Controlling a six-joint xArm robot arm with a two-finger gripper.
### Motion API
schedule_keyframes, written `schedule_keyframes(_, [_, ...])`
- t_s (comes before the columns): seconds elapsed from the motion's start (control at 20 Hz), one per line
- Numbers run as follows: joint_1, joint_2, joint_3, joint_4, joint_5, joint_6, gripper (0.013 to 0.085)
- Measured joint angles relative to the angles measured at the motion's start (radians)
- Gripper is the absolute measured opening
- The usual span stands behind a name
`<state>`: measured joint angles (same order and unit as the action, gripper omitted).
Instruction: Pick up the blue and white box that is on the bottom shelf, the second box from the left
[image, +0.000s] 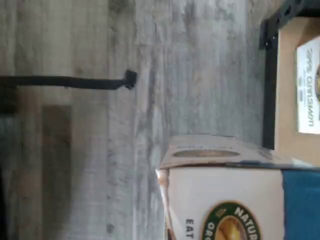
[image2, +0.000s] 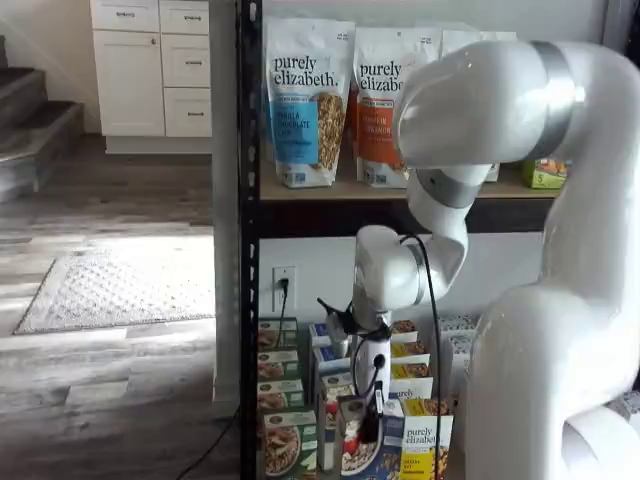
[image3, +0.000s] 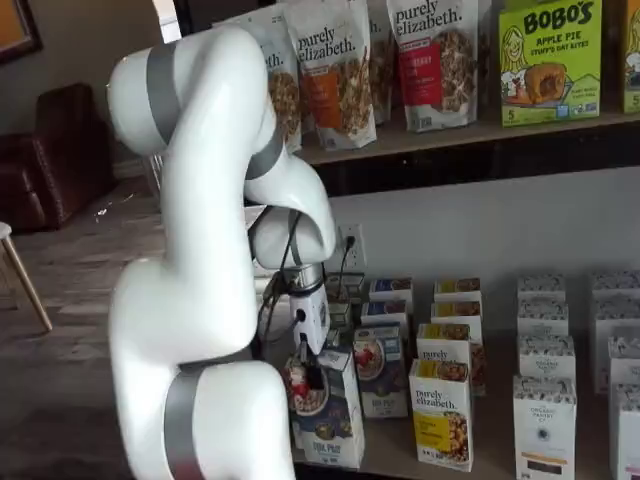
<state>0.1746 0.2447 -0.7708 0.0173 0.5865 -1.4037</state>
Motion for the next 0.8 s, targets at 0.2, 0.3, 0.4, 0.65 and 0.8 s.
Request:
schedule_keyframes(0.2, [0.03, -0.123, 0.036, 0.0, 0.094, 0.033, 0.045])
schedule_keyframes(0.3, [0.044, -0.18, 0.05, -0.014, 0.131, 0.058, 0.045])
schedule_keyframes(0.4, [0.054, -0.238, 0.059, -0.015, 0.185, 0.07, 0.045])
schedule_keyframes(0.65, [0.06, -0.354, 0.076, -0.001, 0.276, 0.068, 0.045])
schedule_keyframes(0.8, [0.061, -0.404, 0.078, -0.007, 0.317, 0.074, 0.045])
